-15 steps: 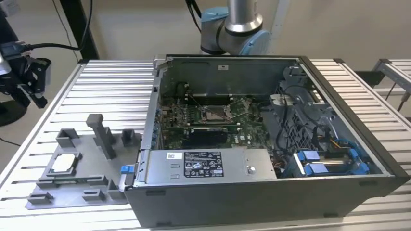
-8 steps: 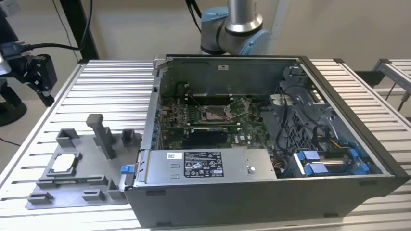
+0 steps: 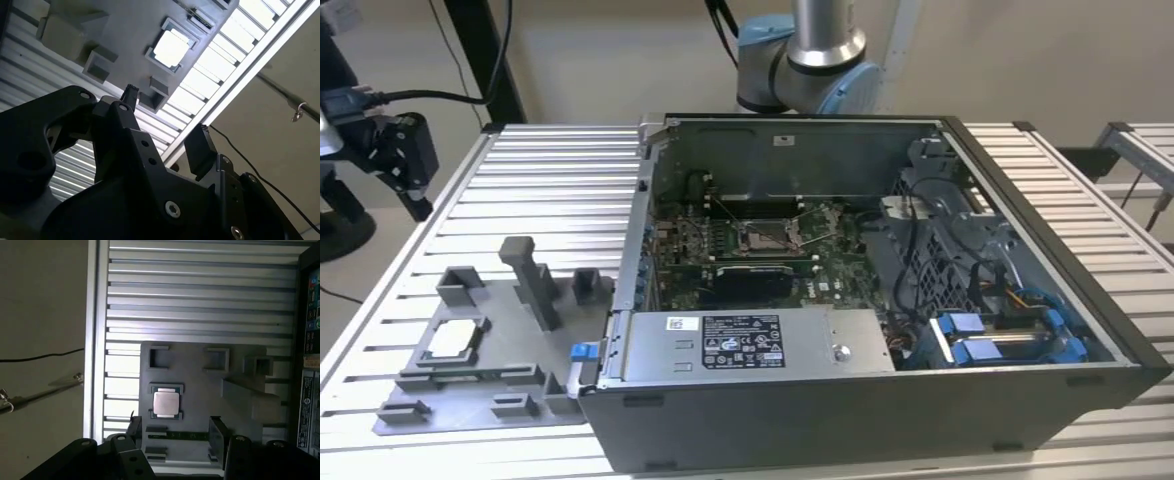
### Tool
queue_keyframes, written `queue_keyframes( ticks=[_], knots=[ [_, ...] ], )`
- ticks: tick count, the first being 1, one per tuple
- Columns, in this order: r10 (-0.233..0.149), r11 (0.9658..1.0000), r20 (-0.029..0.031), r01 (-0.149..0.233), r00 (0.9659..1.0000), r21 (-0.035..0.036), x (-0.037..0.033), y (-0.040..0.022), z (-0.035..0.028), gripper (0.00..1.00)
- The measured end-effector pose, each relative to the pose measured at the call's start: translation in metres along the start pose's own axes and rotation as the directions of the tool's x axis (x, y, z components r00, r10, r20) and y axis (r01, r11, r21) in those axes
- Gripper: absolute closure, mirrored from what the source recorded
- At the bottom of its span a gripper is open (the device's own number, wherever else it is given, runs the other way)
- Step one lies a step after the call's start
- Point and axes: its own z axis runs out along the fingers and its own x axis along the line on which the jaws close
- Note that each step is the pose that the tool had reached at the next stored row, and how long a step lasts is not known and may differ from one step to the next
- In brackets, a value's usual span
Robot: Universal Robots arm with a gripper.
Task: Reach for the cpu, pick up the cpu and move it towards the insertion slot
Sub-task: 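Pick up the cpu and move it towards the insertion slot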
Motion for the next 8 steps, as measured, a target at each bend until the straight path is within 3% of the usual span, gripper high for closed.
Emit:
queue_keyframes(
  ticks=[8],
  knots=[
    [0.0,1.0,-0.0001,0.0,1.0,0.0,0.0001,-0.0005,0.011,0.0]
  ],
)
